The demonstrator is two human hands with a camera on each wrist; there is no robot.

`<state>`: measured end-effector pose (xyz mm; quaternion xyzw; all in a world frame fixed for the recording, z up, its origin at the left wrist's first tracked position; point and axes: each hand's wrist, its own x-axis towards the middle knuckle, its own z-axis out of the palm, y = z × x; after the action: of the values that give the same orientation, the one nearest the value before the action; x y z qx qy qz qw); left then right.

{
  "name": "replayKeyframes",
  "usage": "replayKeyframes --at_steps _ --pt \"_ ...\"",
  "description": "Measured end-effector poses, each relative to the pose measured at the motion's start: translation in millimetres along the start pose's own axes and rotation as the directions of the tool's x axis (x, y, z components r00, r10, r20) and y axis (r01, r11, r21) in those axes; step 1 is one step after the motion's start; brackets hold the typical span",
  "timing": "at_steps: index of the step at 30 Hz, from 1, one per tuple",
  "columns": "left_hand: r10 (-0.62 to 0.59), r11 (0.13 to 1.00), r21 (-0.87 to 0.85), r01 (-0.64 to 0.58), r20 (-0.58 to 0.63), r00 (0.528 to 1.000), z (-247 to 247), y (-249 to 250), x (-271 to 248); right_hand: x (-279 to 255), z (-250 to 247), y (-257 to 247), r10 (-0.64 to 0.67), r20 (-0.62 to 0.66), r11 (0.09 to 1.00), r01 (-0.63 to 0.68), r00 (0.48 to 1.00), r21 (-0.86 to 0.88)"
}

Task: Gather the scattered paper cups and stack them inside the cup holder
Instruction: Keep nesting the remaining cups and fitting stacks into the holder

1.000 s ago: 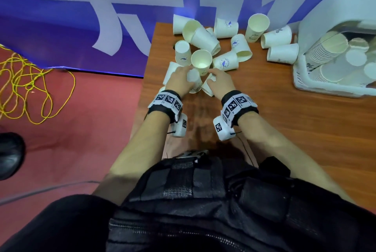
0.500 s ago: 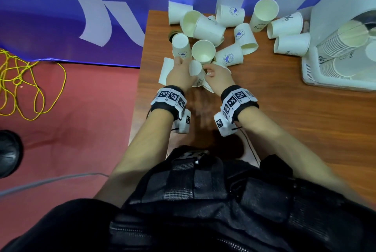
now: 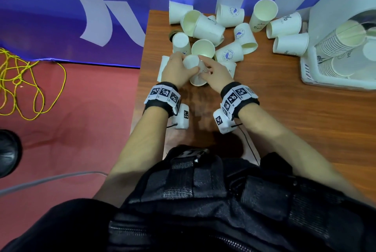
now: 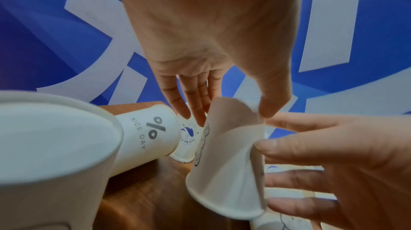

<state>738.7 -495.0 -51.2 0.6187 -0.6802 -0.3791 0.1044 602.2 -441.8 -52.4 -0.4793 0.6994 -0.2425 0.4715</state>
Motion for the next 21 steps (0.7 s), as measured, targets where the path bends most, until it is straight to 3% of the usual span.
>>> replayKeyframes --at_steps 5,11,16,21 --pt "0.041 0.980 -0.190 -0.063 -0.118 0.992 -15 9 -11 -13 -5 -9 -0.105 -0.027 0.994 0.106 0.994 0.025" --pt "0.104 0.917 -0.362 -0.169 -0.192 0.976 -22 31 -27 -34 -20 -18 -0.177 -0.206 0.984 0.180 0.962 -0.002" --pt "0.149 0.877 -0.427 -0.221 -0.197 0.969 -9 54 -45 -59 -36 -9 -0.177 -0.285 0.978 0.201 0.942 0.057" --pt "0.196 0.856 -0.461 -0.233 -0.128 0.972 25 84 -60 -86 -64 22 -0.136 -0.364 0.987 0.157 0.922 0.030"
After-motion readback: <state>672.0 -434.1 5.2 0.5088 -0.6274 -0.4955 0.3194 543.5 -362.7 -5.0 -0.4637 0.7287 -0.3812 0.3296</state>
